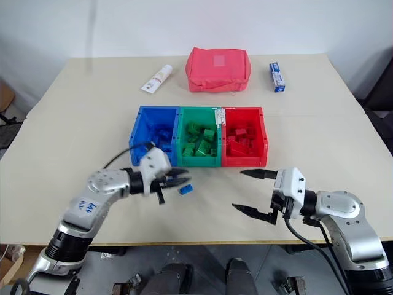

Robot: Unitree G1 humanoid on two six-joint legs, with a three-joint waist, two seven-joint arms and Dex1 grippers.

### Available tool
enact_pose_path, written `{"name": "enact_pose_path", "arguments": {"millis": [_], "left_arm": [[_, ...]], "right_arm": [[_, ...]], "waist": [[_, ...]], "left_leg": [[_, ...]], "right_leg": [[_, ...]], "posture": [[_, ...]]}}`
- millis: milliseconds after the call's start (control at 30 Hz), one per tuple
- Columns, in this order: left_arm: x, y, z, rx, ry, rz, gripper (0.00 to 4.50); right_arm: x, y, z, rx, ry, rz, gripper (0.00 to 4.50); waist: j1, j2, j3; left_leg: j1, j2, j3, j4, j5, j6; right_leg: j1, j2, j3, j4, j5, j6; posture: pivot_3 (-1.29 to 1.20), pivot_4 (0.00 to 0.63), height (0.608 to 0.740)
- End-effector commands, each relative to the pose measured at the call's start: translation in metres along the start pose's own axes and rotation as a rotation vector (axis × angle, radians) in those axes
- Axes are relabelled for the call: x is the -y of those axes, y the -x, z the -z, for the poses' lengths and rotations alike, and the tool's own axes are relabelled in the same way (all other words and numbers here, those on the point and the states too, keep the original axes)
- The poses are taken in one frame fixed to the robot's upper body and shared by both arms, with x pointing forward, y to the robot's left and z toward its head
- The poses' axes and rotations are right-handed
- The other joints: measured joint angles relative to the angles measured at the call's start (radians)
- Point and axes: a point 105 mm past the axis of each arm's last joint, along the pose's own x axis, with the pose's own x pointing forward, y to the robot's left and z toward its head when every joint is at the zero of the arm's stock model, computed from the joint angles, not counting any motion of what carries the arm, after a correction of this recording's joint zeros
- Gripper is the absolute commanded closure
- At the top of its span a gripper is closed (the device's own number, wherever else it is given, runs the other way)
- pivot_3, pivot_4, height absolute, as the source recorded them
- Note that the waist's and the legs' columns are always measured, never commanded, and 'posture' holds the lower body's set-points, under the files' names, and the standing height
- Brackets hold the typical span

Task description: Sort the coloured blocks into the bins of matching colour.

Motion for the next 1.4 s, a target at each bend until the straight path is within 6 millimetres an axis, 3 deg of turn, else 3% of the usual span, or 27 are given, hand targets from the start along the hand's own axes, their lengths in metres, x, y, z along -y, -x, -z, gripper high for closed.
{"name": "enact_pose_path", "arguments": {"millis": [33, 133, 300, 467, 633, 833, 967, 1067, 1167, 1400], "left_arm": [[-0.043, 0.019, -0.029, 0.206, 0.033, -0.288, 3.89], [-0.075, 0.029, -0.034, 0.285, 0.131, -0.514, 3.89], [-0.085, 0.017, -0.023, 0.228, 0.212, -0.523, 3.89], [-0.085, 0.020, -0.025, 0.220, 0.236, -0.443, 2.33], [-0.089, 0.048, -0.022, 0.213, 0.162, -0.398, 0.80], [-0.084, 0.104, -0.005, 0.135, -0.007, -0.279, 0.80], [-0.076, 0.148, 0.026, -0.037, -0.075, -0.178, 0.01], [-0.074, 0.163, 0.046, -0.150, -0.112, -0.147, 0.01], [-0.057, 0.160, 0.056, -0.192, -0.089, -0.056, 0.01], [0.000, 0.111, 0.050, -0.183, -0.078, 0.183, 0.01]], "right_arm": [[0.009, -0.004, -0.023, 0.096, 0.040, 0.055, 0.00], [0.016, -0.010, -0.029, 0.136, 0.056, 0.081, 0.00], [0.020, -0.010, -0.026, 0.115, 0.062, 0.073, 0.00], [0.023, -0.009, -0.025, 0.104, 0.074, 0.070, 0.00], [0.021, -0.009, -0.021, 0.088, 0.079, 0.047, 0.00], [0.020, -0.007, -0.015, 0.062, 0.090, 0.013, 0.00], [0.023, -0.008, -0.014, 0.042, 0.105, -0.027, 0.00], [0.021, -0.008, -0.010, 0.016, 0.119, -0.065, 0.00], [0.019, -0.007, -0.007, -0.003, 0.119, -0.093, 0.00], [0.018, -0.004, -0.004, -0.023, 0.112, -0.099, 0.00]], "waist": [[0.000, 0.000, 0.000], [0.003, 0.000, 0.000], [0.005, -0.001, 0.000], [0.000, -0.001, 0.000], [-0.005, -0.001, 0.000], [-0.009, 0.000, 0.000], [-0.009, 0.000, 0.000], [-0.008, 0.000, 0.000], [-0.001, 0.000, 0.000], [-0.001, 0.000, 0.000]], "left_leg": [[0.000, 0.000, 0.000, 0.000, 0.000, 0.000], [0.000, 0.000, 0.000, 0.001, 0.000, 0.000], [0.000, -0.002, 0.000, 0.001, 0.000, 0.001], [-0.001, -0.002, 0.000, 0.002, -0.001, 0.001], [-0.001, 0.000, 0.000, 0.002, -0.001, 0.000], [0.000, 0.000, 0.000, 0.000, -0.001, 0.000], [0.000, 0.000, 0.000, -0.001, -0.001, 0.000], [0.000, 0.000, 0.000, -0.001, -0.001, 0.000], [0.000, 0.000, 0.000, -0.002, -0.001, 0.000], [-0.001, 0.000, 0.000, -0.002, -0.002, 0.002]], "right_leg": [[0.000, 0.000, 0.000, 0.000, 0.000, 0.000], [0.000, 0.000, 0.000, 0.000, 0.000, 0.000], [0.000, 0.000, 0.000, 0.000, 0.000, 0.000], [0.000, -0.001, 0.000, 0.000, 0.000, 0.000], [-0.001, 0.000, 0.000, 0.001, 0.000, 0.000], [-0.001, 0.000, 0.000, 0.000, 0.000, 0.000], [-0.001, 0.000, 0.000, 0.000, 0.000, -0.001], [0.000, -0.001, 0.000, -0.001, 0.000, -0.001], [0.000, -0.001, -0.001, -0.002, 0.000, -0.001], [0.000, -0.001, 0.000, -0.003, 0.000, -0.001]], "posture": [[0.00, 0.150, 0.740], [0.00, 0.150, 0.740], [0.00, 0.150, 0.740], [0.00, 0.150, 0.740], [0.00, 0.150, 0.740], [0.00, 0.150, 0.740], [0.00, 0.150, 0.740], [0.00, 0.150, 0.740], [0.00, 0.150, 0.740], [0.00, 0.150, 0.740]]}}
